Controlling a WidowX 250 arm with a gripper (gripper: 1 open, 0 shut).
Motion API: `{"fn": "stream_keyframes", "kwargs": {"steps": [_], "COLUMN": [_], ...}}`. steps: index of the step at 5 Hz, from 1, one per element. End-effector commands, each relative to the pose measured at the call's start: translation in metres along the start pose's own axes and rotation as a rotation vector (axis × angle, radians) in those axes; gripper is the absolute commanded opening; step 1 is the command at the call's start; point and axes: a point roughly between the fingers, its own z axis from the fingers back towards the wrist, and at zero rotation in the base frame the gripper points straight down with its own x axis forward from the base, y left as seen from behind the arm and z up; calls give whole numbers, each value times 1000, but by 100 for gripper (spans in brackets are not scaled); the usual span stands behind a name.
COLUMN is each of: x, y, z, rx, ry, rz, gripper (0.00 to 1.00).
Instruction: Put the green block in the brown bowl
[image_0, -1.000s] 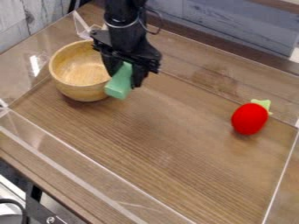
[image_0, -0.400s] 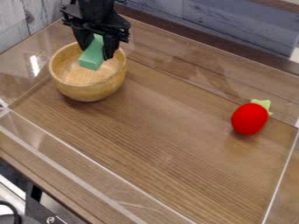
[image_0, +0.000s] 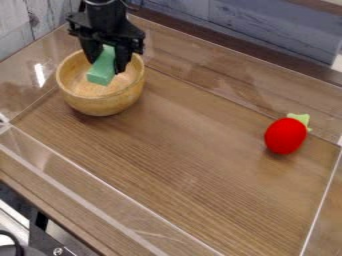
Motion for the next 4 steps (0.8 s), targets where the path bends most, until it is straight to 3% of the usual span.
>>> {"fn": "stream_keyframes", "kwargs": {"steps": [1, 2, 4], "x": [5, 6, 12], "y": [7, 6, -17], "z": [5, 10, 18], "rx": [11, -3, -30], "ry": [-20, -16, -26], "rz": [-16, -24, -49], "gripper": [100, 100, 100]}}
